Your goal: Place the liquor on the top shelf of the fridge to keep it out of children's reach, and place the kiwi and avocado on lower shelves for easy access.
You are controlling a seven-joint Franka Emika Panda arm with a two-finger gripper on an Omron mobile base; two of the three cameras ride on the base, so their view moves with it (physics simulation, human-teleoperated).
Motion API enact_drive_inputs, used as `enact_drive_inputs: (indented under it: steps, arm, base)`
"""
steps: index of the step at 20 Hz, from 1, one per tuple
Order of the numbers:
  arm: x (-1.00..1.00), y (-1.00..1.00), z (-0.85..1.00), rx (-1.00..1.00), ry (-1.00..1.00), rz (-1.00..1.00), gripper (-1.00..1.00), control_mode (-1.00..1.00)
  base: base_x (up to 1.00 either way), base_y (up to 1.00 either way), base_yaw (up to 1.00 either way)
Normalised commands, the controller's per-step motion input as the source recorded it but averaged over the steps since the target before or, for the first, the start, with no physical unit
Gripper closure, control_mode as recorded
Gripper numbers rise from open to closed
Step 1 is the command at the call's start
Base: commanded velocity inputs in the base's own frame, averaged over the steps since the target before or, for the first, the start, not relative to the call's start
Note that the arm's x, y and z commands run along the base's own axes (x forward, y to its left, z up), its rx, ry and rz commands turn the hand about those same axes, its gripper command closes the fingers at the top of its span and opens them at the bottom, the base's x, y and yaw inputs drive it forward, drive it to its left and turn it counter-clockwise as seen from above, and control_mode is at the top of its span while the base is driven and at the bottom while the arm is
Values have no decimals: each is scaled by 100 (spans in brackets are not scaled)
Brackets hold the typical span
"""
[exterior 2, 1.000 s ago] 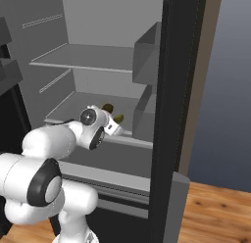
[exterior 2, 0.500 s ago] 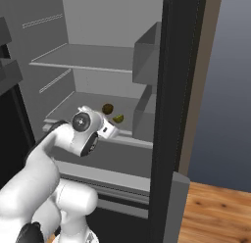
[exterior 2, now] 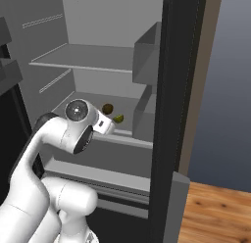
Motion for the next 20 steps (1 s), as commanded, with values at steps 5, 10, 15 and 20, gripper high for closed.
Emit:
enact_drive_inputs:
  steps: [5,10,15,20]
  arm:
    - [-74,20,25,-14,26,13,-100,-100]
    - [-87,12,2,-14,12,6,-100,-100]
    - [-91,0,0,-6,0,0,-100,-100]
    - [-70,0,16,-1,-2,0,-100,-100]
  base:
    - [0,0,0]
    - [0,0,0]
    - [0,0,0]
    - [0,0,0]
